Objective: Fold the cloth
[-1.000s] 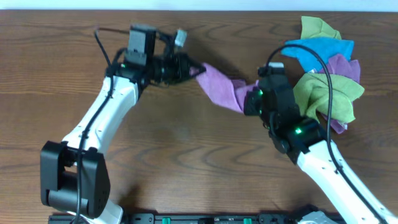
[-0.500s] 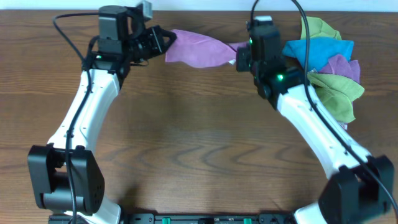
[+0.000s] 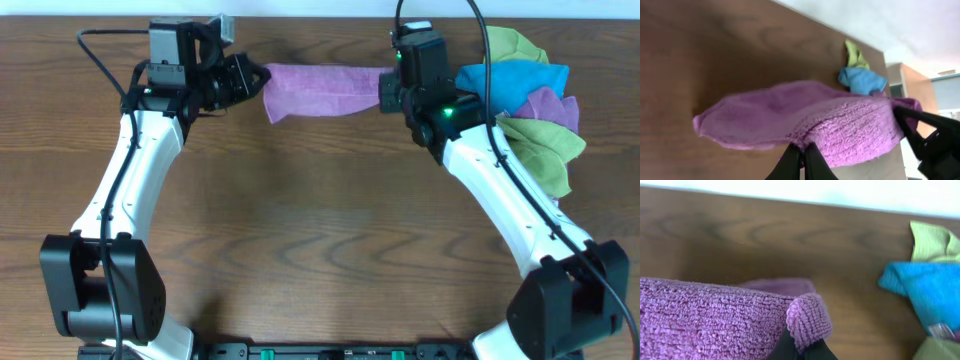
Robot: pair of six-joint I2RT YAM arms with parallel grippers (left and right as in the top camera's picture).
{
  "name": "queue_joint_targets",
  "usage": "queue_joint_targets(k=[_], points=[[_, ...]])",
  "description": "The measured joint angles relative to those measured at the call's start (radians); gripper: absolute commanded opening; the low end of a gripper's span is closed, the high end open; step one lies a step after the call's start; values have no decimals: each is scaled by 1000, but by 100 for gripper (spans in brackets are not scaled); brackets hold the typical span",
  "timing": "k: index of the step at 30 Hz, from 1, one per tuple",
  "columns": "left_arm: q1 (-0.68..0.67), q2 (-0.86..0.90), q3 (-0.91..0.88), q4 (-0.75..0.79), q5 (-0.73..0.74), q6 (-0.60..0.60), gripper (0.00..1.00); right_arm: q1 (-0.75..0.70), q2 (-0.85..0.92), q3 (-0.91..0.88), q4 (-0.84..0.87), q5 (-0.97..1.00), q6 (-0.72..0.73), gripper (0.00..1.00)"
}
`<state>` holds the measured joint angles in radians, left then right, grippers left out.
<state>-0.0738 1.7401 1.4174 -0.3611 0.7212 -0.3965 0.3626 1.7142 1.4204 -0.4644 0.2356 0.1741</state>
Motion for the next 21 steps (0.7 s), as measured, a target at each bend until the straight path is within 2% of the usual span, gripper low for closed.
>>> queue_joint_targets(k=[7,10,15,20,21], points=[[0,0,4,-326,12,161,6,4,-5,3,-220,-37,-1,1],[1,1,4,-413,8,228,6,7,-15,3,-324,-70,3,1],[-9,1,-10,-453,5,298,6,14,-23,-6,-410,-111,36,1],[-80,2,-130,-422,5,317,6,45,-24,-16,-426,-122,57,2],[-94,2,-161,-416,5,315,11,50,-24,-16,-427,-124,59,1]])
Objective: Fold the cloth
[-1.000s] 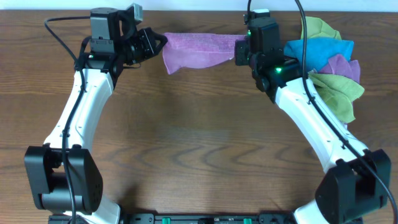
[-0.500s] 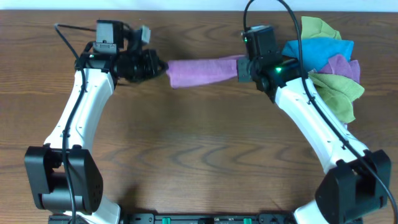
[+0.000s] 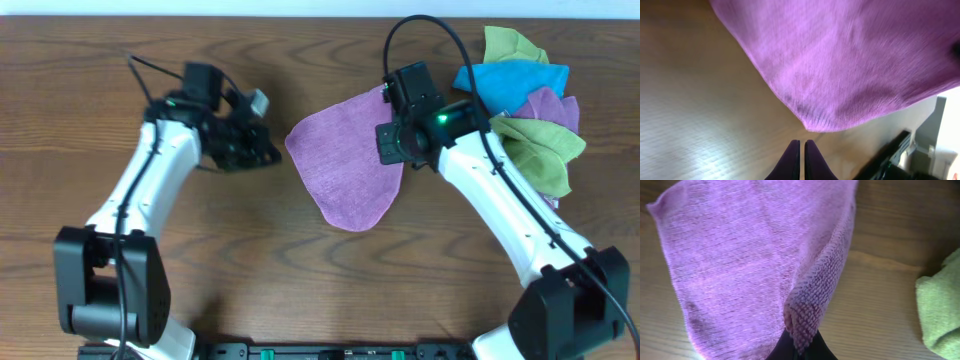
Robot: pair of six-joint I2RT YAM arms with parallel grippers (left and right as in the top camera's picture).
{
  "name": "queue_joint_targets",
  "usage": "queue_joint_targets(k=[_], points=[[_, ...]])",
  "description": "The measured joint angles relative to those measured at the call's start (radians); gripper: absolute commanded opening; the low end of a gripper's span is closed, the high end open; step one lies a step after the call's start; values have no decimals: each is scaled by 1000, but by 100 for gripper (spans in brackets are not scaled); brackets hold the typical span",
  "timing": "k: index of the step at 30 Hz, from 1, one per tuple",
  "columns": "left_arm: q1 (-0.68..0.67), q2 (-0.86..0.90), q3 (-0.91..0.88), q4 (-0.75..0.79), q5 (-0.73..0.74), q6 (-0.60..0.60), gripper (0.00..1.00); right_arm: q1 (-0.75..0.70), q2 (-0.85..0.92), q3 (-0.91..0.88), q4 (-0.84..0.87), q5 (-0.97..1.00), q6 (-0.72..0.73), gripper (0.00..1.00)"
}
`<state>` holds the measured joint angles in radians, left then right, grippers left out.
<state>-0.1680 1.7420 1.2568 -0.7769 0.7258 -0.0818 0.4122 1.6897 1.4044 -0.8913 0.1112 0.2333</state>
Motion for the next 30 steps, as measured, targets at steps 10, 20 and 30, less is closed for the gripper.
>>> queue_joint_targets(k=[10,20,30], points=[[-19,2,-309,224,137,-129,67,9,-1,0,0,-4,5,2],[-79,2,-488,588,242,-331,73,9,-2,-1,5,-6,20,2],[-219,2,-537,818,161,-530,79,9,-2,-1,5,-6,22,1]])
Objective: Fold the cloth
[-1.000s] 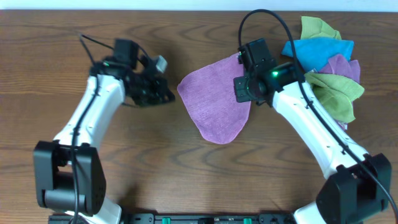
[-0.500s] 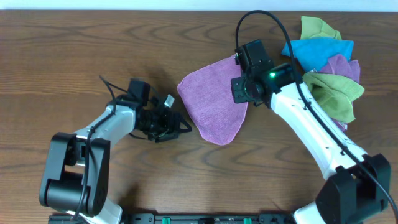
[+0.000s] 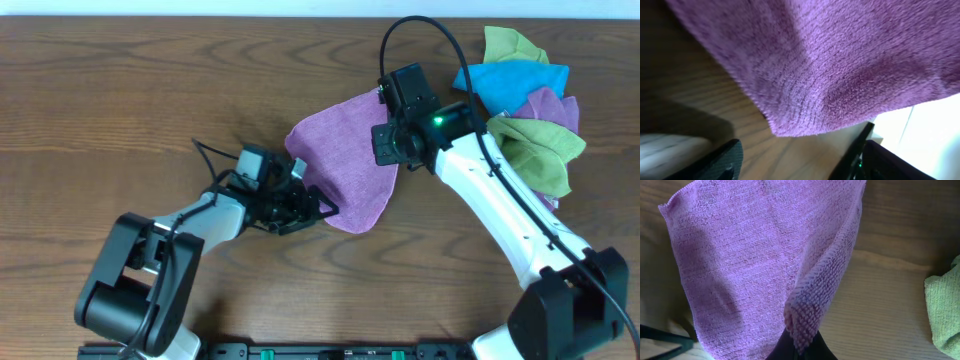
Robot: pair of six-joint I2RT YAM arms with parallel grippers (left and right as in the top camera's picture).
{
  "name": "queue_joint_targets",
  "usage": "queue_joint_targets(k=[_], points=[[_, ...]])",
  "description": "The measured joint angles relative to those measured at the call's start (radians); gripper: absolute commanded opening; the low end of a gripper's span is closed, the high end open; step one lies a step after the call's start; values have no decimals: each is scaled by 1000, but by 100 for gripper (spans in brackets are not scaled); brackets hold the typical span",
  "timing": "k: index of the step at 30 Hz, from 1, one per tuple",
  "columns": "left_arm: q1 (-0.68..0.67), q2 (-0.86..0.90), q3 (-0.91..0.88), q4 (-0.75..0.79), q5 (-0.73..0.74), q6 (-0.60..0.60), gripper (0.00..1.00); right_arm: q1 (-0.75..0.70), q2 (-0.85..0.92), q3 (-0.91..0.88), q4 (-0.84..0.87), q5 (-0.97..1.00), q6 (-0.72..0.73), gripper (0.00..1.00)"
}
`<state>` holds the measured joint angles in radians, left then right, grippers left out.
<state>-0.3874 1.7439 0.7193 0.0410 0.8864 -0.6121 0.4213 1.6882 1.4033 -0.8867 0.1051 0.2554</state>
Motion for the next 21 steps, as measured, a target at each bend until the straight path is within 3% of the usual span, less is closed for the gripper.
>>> queue_joint_targets(k=[7,15,18,21], points=[[-46,26,-7,108,-32,-77,84,0,0,0,0,-1,0,1],[-68,119,9,322,18,-179,83,0,-3,0,-4,-2,0,1],[-89,140,10,368,23,-225,68,0,-8,0,-4,-1,0,1],[-121,157,6,368,8,-254,26,0,-13,0,-4,-2,0,1]])
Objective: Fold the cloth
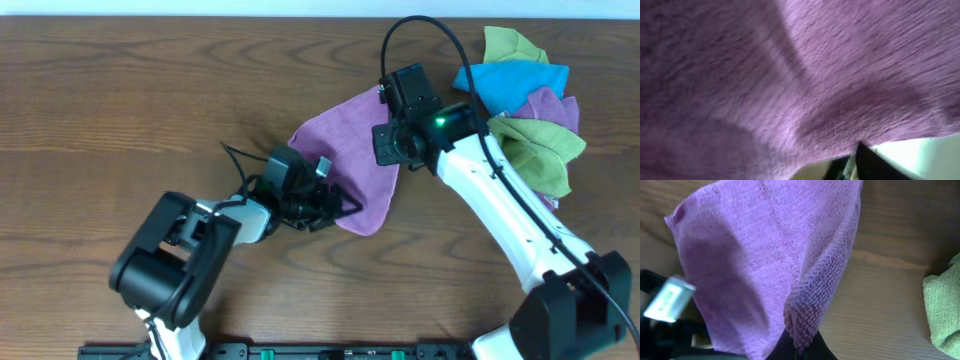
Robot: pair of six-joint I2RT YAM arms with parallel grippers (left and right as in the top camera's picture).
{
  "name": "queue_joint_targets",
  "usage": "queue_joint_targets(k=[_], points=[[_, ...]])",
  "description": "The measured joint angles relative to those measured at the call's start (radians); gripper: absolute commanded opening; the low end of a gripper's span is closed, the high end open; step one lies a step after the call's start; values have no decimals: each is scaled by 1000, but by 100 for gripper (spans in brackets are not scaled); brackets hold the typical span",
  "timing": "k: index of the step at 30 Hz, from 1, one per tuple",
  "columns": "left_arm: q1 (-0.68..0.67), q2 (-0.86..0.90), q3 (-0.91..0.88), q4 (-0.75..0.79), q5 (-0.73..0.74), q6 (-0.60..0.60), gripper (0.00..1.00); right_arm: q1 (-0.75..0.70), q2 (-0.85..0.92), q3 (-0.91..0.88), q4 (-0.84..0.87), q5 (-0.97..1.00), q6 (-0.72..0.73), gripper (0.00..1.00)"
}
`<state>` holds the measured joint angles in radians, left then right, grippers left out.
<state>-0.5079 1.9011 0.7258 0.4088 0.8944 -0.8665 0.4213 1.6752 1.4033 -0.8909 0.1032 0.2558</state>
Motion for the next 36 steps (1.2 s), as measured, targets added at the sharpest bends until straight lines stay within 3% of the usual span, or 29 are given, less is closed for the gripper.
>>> queue_joint_targets(k=[2,10,21,36], points=[[-24,18,-7,-8,-4,-11,6,0,-3,0,-1,0,0,1],[-26,24,-17,14,47,-20,6,0,-3,0,-6,5,8,1],[175,-39,-18,33,277,19,6,0,-6,-18,-101,27,77,1],[237,-116,-18,-520,328,335,6,37,-56,-290,-93,36,212,2]])
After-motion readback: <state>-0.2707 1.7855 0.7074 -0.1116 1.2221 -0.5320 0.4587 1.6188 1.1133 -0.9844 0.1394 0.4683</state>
